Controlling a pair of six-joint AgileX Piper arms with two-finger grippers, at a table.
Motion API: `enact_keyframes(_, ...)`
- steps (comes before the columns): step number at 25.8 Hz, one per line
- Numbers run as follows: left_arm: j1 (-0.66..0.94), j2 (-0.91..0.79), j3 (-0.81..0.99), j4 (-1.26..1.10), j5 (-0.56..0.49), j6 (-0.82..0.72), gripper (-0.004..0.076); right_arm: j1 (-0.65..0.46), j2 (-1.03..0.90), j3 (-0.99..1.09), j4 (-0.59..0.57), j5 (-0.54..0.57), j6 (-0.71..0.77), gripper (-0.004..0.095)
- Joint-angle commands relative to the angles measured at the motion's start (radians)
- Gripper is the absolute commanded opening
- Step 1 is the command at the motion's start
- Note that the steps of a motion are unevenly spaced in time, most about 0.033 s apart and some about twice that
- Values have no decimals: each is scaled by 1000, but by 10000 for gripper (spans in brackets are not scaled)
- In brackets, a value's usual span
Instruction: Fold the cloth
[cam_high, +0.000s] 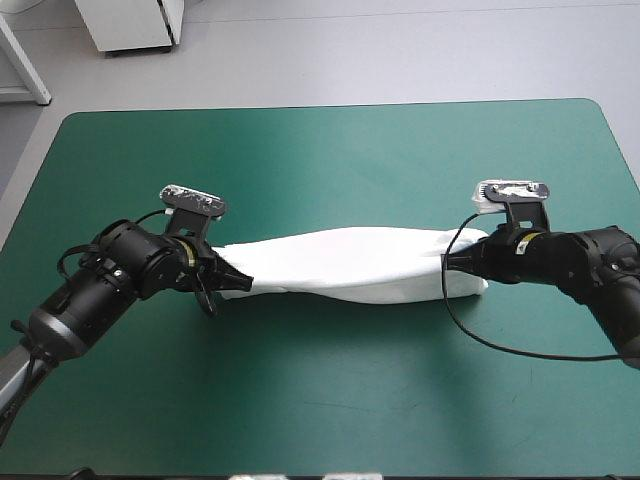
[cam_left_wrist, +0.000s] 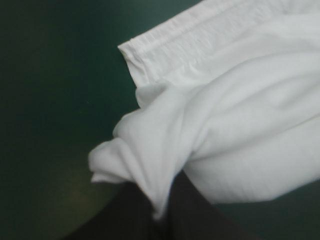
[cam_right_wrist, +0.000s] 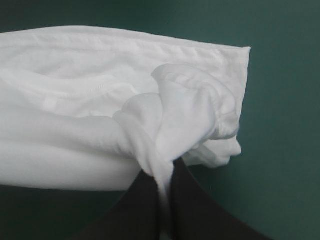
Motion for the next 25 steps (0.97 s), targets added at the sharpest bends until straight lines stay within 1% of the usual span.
enact_keyframes(1, -5, 19, -34, 84, -84, -43, -10, 1, 33, -33, -16, -125, -5, -13)
enact_keyframes(2, -5, 44, -34, 112, -109, -65, -10, 1, 63, -33, -27, -158, -5, -13)
enact_keyframes(6, -5, 122, -34, 129, -216, -67, -10, 1, 127, -33, -46, -241, -5, -13)
enact_keyframes(8, -5, 165, -34, 150, -246, -67, -10, -2, 160, -33, -53, -274, -5, -13)
enact_keyframes(11, 8, 210, -34, 150, -256, -67, -10, -21, 194, -38, -57, -287, -5, -13)
enact_keyframes(17, 66, 270, -34, 139, -318, -80, -10, -43, 270, -93, -82, -277, -9, -13)
enact_keyframes(21, 90, 293, -43, 129, -328, -80, -10, -43, 313, -135, -84, -248, -18, -8)
enact_keyframes(23, 95, 303, -53, 102, -324, -66, -9, -43, 333, -158, -79, -198, -40, 23)
enact_keyframes(25, 99, 308, -54, 58, -327, -18, -9, -43, 346, -172, -72, -152, -71, 103)
